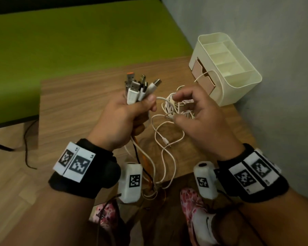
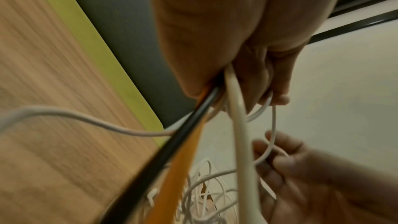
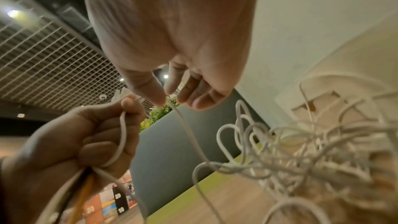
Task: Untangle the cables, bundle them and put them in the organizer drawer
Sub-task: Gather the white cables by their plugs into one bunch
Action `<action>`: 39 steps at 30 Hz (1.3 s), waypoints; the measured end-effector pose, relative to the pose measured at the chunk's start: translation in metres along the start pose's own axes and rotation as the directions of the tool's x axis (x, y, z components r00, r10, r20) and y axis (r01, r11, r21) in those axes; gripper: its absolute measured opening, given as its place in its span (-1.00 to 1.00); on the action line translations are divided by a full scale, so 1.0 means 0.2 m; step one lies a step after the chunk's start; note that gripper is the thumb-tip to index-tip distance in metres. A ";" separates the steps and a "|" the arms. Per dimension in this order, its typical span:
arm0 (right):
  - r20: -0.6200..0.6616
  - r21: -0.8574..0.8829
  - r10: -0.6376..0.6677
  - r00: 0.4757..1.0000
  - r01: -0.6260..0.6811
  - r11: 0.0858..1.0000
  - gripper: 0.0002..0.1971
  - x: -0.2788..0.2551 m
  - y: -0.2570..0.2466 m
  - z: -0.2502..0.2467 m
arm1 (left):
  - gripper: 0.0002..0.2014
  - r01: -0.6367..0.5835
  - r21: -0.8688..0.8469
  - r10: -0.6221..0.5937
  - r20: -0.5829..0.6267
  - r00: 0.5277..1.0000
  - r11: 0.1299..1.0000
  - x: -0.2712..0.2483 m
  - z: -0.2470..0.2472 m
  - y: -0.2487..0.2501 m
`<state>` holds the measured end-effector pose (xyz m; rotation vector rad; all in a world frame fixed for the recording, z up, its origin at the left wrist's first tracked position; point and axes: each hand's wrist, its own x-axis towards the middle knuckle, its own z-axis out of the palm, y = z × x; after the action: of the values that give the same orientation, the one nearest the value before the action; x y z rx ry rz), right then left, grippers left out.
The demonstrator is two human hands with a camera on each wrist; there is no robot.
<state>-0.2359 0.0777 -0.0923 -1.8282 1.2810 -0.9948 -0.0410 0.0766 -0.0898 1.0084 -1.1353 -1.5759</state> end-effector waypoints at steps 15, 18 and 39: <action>0.073 -0.080 0.117 0.990 -0.111 0.991 -0.85 0.01 0.11 -0.01 | -0.73 0.211 0.212 -0.138 -0.313 0.940 0.954 0.07 -0.15 -0.08; 0.095 -0.198 0.072 0.993 -0.052 0.979 -0.83 0.02 0.11 -0.03 | -0.79 0.270 0.600 -0.011 -0.398 0.917 0.753 0.09 -0.12 -0.10; 0.109 -0.170 -0.100 0.989 0.117 0.978 -0.84 0.02 0.10 -0.02 | -0.64 -0.122 0.578 0.153 -0.006 0.988 0.807 0.04 0.07 -0.09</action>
<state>-0.2467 0.0676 -0.1064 -2.0754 1.2533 -0.8577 -0.0602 0.0737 -0.1043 1.3108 -1.6643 -1.0897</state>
